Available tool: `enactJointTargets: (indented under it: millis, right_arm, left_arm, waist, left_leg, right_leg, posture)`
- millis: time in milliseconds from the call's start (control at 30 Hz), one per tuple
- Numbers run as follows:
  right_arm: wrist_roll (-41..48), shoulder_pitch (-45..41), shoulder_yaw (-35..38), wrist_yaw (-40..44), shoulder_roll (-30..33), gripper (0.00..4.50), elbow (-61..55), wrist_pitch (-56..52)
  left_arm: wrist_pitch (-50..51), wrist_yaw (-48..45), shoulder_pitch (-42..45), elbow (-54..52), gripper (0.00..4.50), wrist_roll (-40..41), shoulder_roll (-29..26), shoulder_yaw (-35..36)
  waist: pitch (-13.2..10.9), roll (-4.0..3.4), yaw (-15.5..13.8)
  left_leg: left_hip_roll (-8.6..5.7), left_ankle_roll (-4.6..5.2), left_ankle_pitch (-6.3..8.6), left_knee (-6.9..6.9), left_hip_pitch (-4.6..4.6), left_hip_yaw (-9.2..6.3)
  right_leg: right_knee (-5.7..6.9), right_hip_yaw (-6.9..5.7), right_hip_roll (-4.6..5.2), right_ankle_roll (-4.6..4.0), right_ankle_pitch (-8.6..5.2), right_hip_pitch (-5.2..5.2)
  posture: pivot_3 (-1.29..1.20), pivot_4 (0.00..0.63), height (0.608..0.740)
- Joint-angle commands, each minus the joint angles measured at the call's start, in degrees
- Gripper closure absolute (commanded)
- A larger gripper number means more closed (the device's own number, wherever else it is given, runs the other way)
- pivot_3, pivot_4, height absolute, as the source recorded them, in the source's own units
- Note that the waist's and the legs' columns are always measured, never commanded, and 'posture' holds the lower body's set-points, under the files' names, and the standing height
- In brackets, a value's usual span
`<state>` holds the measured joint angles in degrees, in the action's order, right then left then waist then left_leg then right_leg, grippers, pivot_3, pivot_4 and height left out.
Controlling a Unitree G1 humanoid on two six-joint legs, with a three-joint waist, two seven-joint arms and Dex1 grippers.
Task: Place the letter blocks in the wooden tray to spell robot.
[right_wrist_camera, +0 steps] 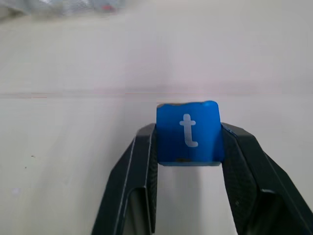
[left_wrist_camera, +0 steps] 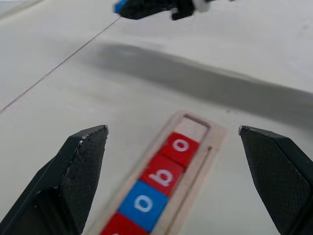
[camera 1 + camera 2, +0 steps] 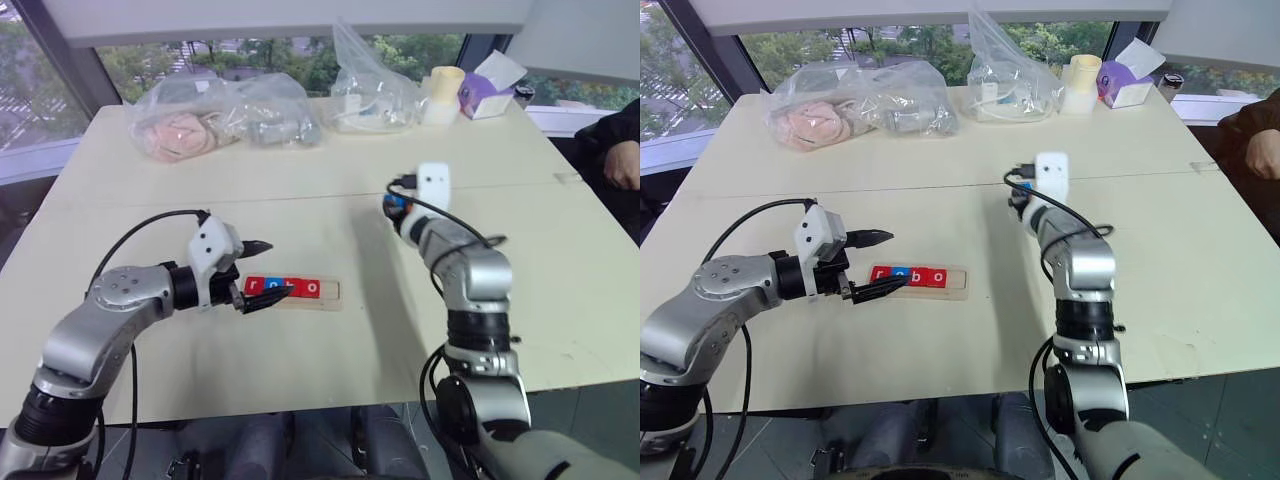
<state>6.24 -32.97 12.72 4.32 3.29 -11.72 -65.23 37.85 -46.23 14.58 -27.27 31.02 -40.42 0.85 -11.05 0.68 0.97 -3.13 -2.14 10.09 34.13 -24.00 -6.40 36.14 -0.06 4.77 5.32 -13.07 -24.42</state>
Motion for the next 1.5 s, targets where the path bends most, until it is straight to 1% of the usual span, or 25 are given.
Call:
enactJointTargets:
  millis: [33,133,200,233,333,367,500,633,667,733,767,800,833,933,1000,1100,1167,1200,1233,1267,1300,1333,1400,1500]
  right_arm:
    - [2.16,2.51,0.20,-0.99,-1.07,3.32,-13.78,-10.77]
    - [2.96,7.16,-0.17,-1.12,-1.96,3.32,-23.88,-19.36]
    - [3.04,8.93,-0.22,-1.26,-2.66,3.32,-27.81,-23.06]
    - [3.00,9.41,0.96,-1.74,-5.07,3.32,-28.66,-25.08]
    - [3.33,10.09,3.74,-2.77,-11.13,3.32,-29.09,-27.27]
    - [3.20,10.52,3.23,-3.13,-12.11,3.32,-29.09,-27.27]
    - [3.28,11.35,2.56,-4.05,-13.61,3.32,-28.50,-27.27]
    - [2.89,10.96,2.84,-4.53,-13.56,3.32,-25.92,-27.27]
    - [2.92,10.83,2.96,-4.60,-13.51,2.29,-25.80,-27.27]
    - [2.87,10.72,3.19,-4.96,-13.36,1.36,-25.63,-27.27]
    - [2.30,10.40,5.29,-5.96,-14.43,0.83,-25.34,-27.27]
    - [2.17,9.96,6.40,-6.14,-14.12,0.40,-25.26,-27.27]
    - [2.27,9.41,6.65,-5.82,-12.80,0.40,-25.39,-27.27]
    - [4.46,6.29,5.80,-0.87,-2.65,0.40,-24.94,-25.62]
    - [7.80,4.63,6.65,5.67,3.99,0.40,-21.78,-19.21]
    - [13.11,5.00,6.00,17.04,11.68,0.40,-17.37,-8.87]
    - [14.50,9.11,0.08,27.54,21.12,0.40,-13.79,-2.36]
    - [14.24,12.33,-4.08,35.67,27.04,0.40,-12.27,4.26]
    - [12.82,15.01,-7.64,42.41,31.69,0.40,-9.07,12.19]
    - [11.28,16.71,-10.37,47.50,34.78,0.40,-5.78,20.24]
    - [9.80,17.11,-12.39,50.88,36.61,0.40,-1.74,27.42]
    - [8.82,16.61,-13.63,52.88,37.14,0.40,1.97,33.02]
    - [7.88,14.36,-15.32,56.18,37.01,0.40,8.82,41.83]
    - [5.84,10.24,-17.52,58.57,35.63,0.40,17.80,51.18]
  left_arm:
    - [-0.25,0.09,1.99,-0.60,0.00,0.40,0.40,-0.10]
    - [-0.74,-1.18,2.89,0.72,0.00,0.04,0.38,-0.95]
    - [-1.41,-2.33,3.39,1.94,0.00,-0.53,0.10,-1.62]
    - [-1.77,-2.94,3.80,2.77,0.00,-0.79,0.13,-2.05]
    - [-2.14,-3.94,4.70,4.11,0.00,-0.88,0.54,-2.76]
    - [-2.40,-4.21,4.94,4.58,0.00,-1.04,0.63,-2.95]
    - [-2.81,-4.87,5.60,5.56,0.00,-1.49,0.76,-3.43]
    - [-4.01,-5.75,5.71,6.79,0.00,-2.99,0.36,-4.17]
    - [-4.43,-5.88,5.52,6.93,0.00,-3.47,0.17,-4.38]
    - [-4.81,-6.15,5.23,7.05,0.00,-3.83,0.00,-4.30]
    - [-4.78,-6.41,5.05,7.12,0.00,-3.81,-0.25,-3.94]
    - [-4.83,-6.90,4.85,7.29,0.00,-3.96,-0.78,-3.59]
    - [-4.90,-7.56,4.62,7.57,0.00,-4.12,-1.51,-3.25]
    - [-4.74,-10.91,3.51,9.26,0.00,-4.00,-5.21,-1.81]
    - [-4.21,-13.89,2.55,9.22,0.00,-2.73,-7.69,-1.35]
    - [-2.38,-15.95,2.35,8.46,0.00,0.15,-8.58,-0.24]
    - [-0.28,-17.34,2.41,7.00,0.00,2.80,-9.05,0.36]
    - [0.67,-17.77,2.56,6.31,0.00,3.86,-9.30,0.49]
    - [0.68,-17.59,3.02,6.52,0.00,3.52,-9.39,0.28]
    - [0.45,-17.23,3.46,7.16,0.00,2.93,-9.41,0.13]
    - [0.39,-16.99,3.69,7.57,0.00,2.53,-9.49,0.04]
    - [0.33,-17.07,3.74,7.95,0.00,2.38,-9.71,0.07]
    - [1.35,-17.08,3.42,7.03,0.00,3.40,-10.15,0.70]
    - [3.31,-16.70,2.47,4.43,0.00,5.36,-10.83,2.01]
  waist:
    - [-0.01,-0.03,0.02]
    - [0.00,-0.05,0.11]
    - [0.00,-0.06,0.10]
    - [0.01,-0.05,0.10]
    - [0.01,-0.06,0.14]
    - [0.00,-0.07,0.11]
    - [0.00,-0.07,0.01]
    - [0.00,-0.07,0.06]
    - [0.00,-0.07,0.08]
    - [0.00,-0.07,0.08]
    - [0.00,-0.07,0.08]
    - [0.00,-0.07,0.07]
    - [0.01,-0.06,-0.01]
    - [-0.02,-0.11,0.04]
    - [-0.04,-0.12,0.06]
    - [-0.04,-0.12,0.16]
    - [-0.04,-0.09,0.13]
    - [-0.04,-0.06,0.06]
    - [-0.04,-0.06,-0.15]
    - [-0.04,-0.06,-0.21]
    - [-0.05,-0.04,-0.07]
    - [-0.05,-0.04,0.04]
    - [-0.08,-0.01,0.76]
    - [-0.08,-0.01,1.47]
  left_leg:
    - [0.00,0.00,0.00,0.00,0.00,0.00]
    - [0.00,0.00,0.00,-0.02,-0.01,0.06]
    - [0.01,0.01,0.01,-0.03,-0.01,0.05]
    - [0.01,0.01,0.01,-0.03,-0.01,0.06]
    - [0.03,0.01,0.01,-0.02,0.00,0.04]
    - [0.04,0.01,0.01,-0.02,0.00,0.03]
    - [0.01,0.01,0.01,-0.03,-0.07,0.05]
    - [0.00,0.01,0.01,-0.02,-0.07,0.06]
    - [0.00,0.01,0.01,-0.02,-0.07,0.06]
    - [0.00,0.01,0.01,-0.03,-0.07,0.06]
    - [0.00,0.01,0.01,-0.03,-0.07,0.06]
    - [0.00,0.01,0.01,-0.03,-0.07,0.06]
    - [0.00,0.01,0.01,-0.03,-0.07,0.06]
    - [-0.01,0.00,0.01,-0.01,-0.08,0.05]
    - [-0.05,0.00,0.01,-0.01,-0.15,0.08]
    - [-0.03,0.02,0.02,-0.05,-0.18,0.13]
    - [-0.01,0.04,0.03,-0.10,-0.21,0.12]
    - [-0.01,0.06,0.04,-0.10,-0.25,0.11]
    - [-0.02,0.07,0.05,-0.10,-0.27,0.10]
    - [-0.05,0.09,0.06,-0.08,-0.33,0.08]
    - [-0.06,0.12,0.08,-0.06,-0.33,0.08]
    - [-0.06,0.13,0.08,-0.02,-0.33,0.13]
    - [-0.02,0.14,0.08,0.06,-0.30,0.27]
    - [0.02,0.13,0.08,0.09,-0.25,0.25]
  right_leg:
    - [0.00,0.00,0.00,-0.01,-0.01,0.00]
    - [-0.03,0.00,0.01,-0.01,-0.02,-0.02]
    - [-0.03,0.00,0.01,0.00,-0.03,-0.02]
    - [-0.03,-0.01,0.01,0.00,-0.03,-0.02]
    - [-0.04,-0.03,0.00,-0.03,-0.04,-0.01]
    - [-0.04,-0.04,0.00,-0.04,-0.04,-0.01]
    - [-0.10,-0.03,0.10,-0.03,-0.04,-0.04]
    - [-0.10,-0.05,0.14,-0.03,-0.04,-0.04]
    - [-0.10,-0.05,0.14,-0.03,-0.04,-0.04]
    - [-0.10,-0.05,0.15,-0.03,-0.04,-0.06]
    - [-0.10,-0.05,0.15,-0.03,-0.04,-0.06]
    - [-0.10,-0.05,0.15,-0.03,-0.04,-0.06]
    - [-0.10,-0.05,0.16,-0.03,-0.04,-0.05]
    - [-0.12,-0.09,0.19,-0.03,-0.05,-0.04]
    - [-0.16,-0.09,0.25,-0.02,-0.05,-0.09]
    - [-0.29,-0.12,0.25,0.01,-0.07,-0.08]
    - [-0.35,-0.14,0.24,0.02,-0.07,-0.07]
    - [-0.37,-0.15,0.25,0.04,-0.08,-0.06]
    - [-0.40,-0.15,0.25,0.07,-0.10,-0.04]
    - [-0.49,-0.17,0.26,0.09,-0.11,-0.03]
    - [-0.59,-0.18,0.26,0.12,-0.11,0.03]
    - [-0.65,-0.19,0.27,0.16,-0.09,0.06]
    - [-0.69,-0.13,0.26,0.36,-0.04,0.08]
    - [-0.66,-0.12,0.24,0.34,0.00,0.11]
  posture:
    - [0.00,0.150,0.740]
    - [0.00,0.150,0.740]
    - [0.00,0.150,0.740]
    - [0.00,0.150,0.740]
    - [0.00,0.150,0.740]
    - [0.00,0.150,0.740]
    - [0.00,0.150,0.740]
    - [0.00,0.150,0.740]
    - [0.00,0.150,0.740]
    - [0.00,0.150,0.740]
    - [0.00,0.150,0.740]
    - [0.00,0.150,0.740]
    - [0.00,0.150,0.740]
    - [0.00,0.150,0.740]
    - [0.00,0.150,0.740]
    - [0.00,0.150,0.740]
    - [0.00,0.150,0.740]
    - [0.00,0.150,0.740]
    - [0.00,0.150,0.740]
    - [0.00,0.150,0.740]
    - [0.00,0.150,0.740]
    - [0.00,0.150,0.740]
    - [0.00,0.150,0.740]
    - [0.00,0.150,0.740]
